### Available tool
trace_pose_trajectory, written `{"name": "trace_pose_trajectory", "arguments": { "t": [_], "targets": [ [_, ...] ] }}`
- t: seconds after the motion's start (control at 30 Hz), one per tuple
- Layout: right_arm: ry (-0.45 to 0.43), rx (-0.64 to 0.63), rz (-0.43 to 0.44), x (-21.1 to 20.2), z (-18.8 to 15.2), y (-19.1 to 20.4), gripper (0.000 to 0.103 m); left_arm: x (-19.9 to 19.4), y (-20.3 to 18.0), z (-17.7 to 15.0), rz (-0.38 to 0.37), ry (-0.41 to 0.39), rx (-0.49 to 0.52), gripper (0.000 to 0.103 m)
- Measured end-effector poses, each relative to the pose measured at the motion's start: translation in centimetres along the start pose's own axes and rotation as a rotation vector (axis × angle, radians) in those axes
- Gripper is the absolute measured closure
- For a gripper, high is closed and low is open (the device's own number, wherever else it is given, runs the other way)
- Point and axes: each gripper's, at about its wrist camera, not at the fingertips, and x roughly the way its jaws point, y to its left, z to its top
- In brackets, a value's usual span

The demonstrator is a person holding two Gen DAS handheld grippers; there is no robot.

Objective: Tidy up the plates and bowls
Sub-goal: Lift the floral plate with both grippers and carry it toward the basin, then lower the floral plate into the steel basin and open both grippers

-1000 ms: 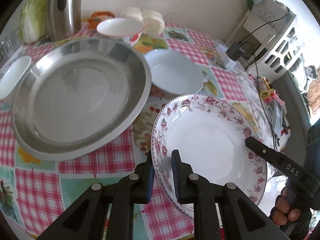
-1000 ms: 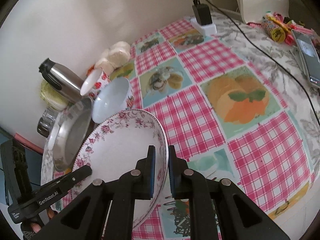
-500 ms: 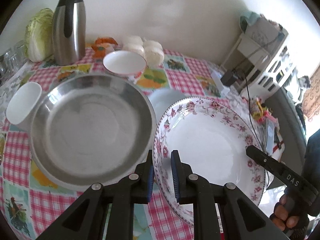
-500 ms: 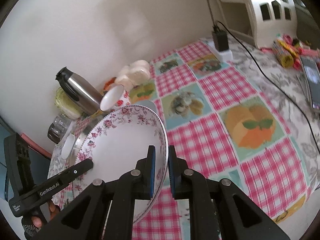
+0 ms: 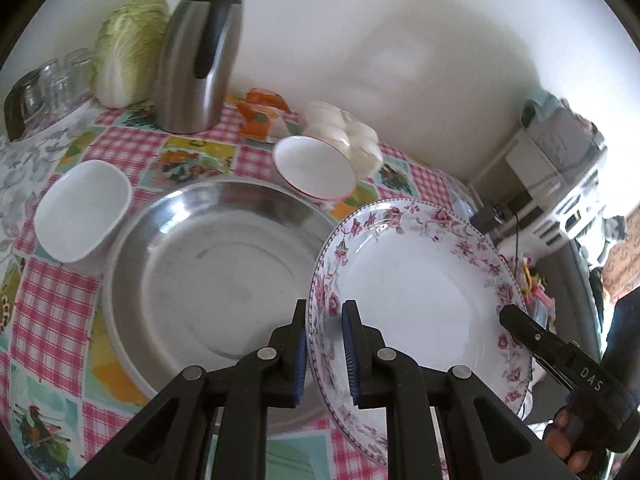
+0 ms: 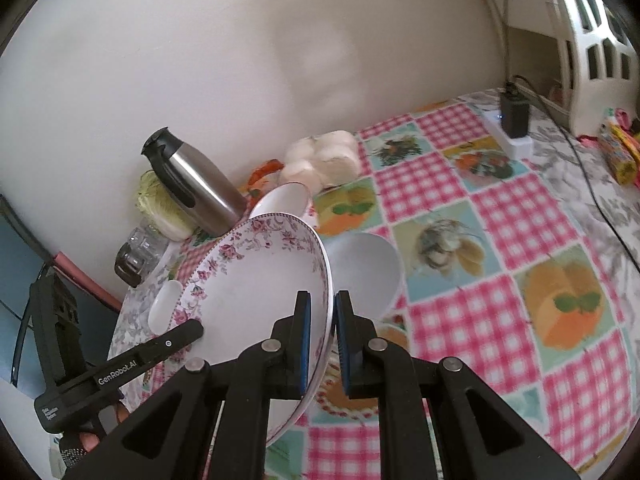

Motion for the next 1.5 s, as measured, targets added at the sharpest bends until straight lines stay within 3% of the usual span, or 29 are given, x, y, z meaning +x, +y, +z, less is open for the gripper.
{"name": "trace_pose_trajectory", "arguments": {
  "t": [0.43,0.8,1.5],
  "targets": [
    [0.036,-0.019,0.066,4.8,1.4,3.4,0.089,0.5,5.8,2.6,0.01,-0.021,-0.126,0.086],
    [0.067,-0.02,0.092,7.8,1.7,4.2,0.089,1.4,8.4,3.8,0.014,-0.02,-0.186,0.086],
    [0.224,-0.051,0.001,13.4,-1.0,4.2,0.089,4.3,10.9,2.8,0.132,0.067,-0.202,0.086]
  ]
}}
